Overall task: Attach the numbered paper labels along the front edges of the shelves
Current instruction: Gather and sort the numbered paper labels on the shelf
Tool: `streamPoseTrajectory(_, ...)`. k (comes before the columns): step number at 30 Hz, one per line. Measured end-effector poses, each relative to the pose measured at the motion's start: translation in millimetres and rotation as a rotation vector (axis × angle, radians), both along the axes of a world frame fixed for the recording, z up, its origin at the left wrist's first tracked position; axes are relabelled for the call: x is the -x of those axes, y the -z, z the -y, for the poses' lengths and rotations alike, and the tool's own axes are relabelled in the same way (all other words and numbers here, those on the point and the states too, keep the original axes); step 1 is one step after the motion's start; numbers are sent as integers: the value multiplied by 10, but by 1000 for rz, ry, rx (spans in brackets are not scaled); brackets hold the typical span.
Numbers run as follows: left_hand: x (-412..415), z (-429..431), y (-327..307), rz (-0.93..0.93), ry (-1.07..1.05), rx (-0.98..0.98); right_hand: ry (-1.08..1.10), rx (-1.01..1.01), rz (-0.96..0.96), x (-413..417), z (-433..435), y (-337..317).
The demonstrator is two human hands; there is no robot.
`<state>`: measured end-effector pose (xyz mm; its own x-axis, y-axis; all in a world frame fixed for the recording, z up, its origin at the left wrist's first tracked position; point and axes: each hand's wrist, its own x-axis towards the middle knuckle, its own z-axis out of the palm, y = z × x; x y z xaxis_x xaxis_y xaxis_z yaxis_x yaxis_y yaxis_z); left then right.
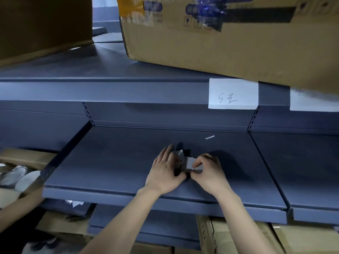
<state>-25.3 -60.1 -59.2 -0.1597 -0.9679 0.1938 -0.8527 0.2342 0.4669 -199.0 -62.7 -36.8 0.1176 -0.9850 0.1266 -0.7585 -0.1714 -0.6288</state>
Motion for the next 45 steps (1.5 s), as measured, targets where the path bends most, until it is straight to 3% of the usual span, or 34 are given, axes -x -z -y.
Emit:
streamPoseTrajectory(5, 4, -24, -78, 65, -23, -25, -14, -76, -11, -11, 5, -47)
streamPoseTrajectory(11, 29, -40, -40, 139, -56, 24, 107, -159, -220, 4, -18, -138)
streamPoseTrajectory(15, 53, -46, -18, 180, -64, 51, 73, -160, -166, 20, 8, -169)
streamPoseTrajectory(26, 71, -107, -60, 40, -96, 140, 103, -180, -11, 53, 36, -180)
streamPoseTrajectory(33, 48, -127, -44, -71, -136, 164, 147, -144, -108, 198, -24, -158)
streamPoseTrajectory(37, 42, -135, -45, -168, -157, 186, 103, -202, -120, 256, -12, -185)
streamPoseTrajectory(42, 29, -139, -61, -292, -226, 168, -70, -303, 86, 187, 56, -294)
streamPoseTrajectory(45, 37, -144, -74, -261, -250, 183, -137, -290, -16, 83, 99, -292)
